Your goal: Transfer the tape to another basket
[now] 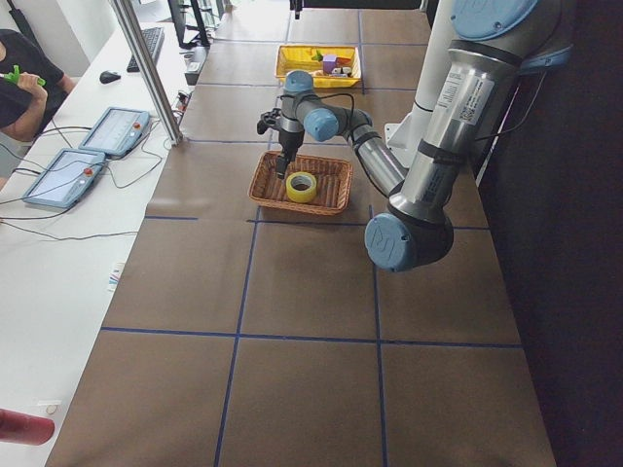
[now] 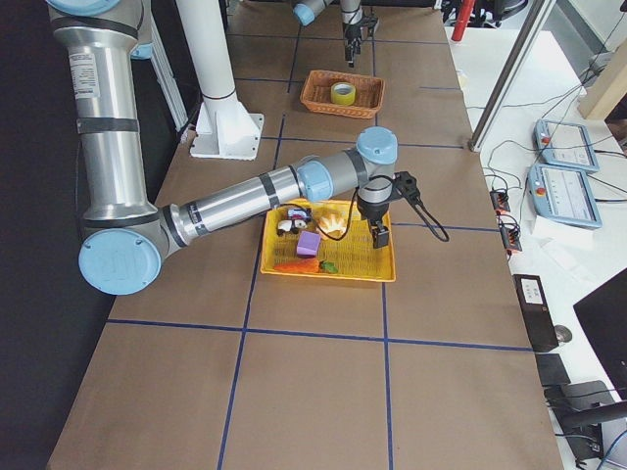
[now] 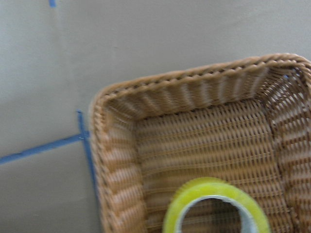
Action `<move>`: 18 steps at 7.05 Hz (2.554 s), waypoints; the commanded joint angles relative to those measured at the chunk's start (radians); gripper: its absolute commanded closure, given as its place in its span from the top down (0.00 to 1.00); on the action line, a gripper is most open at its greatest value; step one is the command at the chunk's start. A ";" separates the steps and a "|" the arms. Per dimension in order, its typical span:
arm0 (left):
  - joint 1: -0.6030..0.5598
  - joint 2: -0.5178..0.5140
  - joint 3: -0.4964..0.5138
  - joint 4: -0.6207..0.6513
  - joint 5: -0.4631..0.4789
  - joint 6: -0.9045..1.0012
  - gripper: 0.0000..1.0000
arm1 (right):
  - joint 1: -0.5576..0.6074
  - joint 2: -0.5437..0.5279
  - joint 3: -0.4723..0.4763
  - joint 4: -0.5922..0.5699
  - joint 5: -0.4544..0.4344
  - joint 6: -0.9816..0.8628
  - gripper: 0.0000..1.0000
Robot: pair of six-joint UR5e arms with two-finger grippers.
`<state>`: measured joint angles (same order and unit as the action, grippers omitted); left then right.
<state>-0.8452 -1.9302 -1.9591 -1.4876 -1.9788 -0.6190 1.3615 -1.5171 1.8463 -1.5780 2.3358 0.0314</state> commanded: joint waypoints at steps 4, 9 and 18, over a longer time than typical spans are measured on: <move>-0.537 0.284 0.136 0.004 -0.412 0.526 1.00 | 0.244 -0.144 -0.165 0.012 0.112 -0.239 1.00; -0.713 0.316 0.414 -0.008 -0.426 0.752 1.00 | 0.258 -0.140 -0.171 0.003 0.109 -0.167 1.00; -0.750 0.389 0.399 -0.045 -0.422 0.798 1.00 | 0.258 -0.138 -0.165 0.007 0.109 -0.137 1.00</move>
<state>-1.5943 -1.5422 -1.5571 -1.5324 -2.4008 0.1797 1.6199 -1.6552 1.6812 -1.5720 2.4455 -0.1059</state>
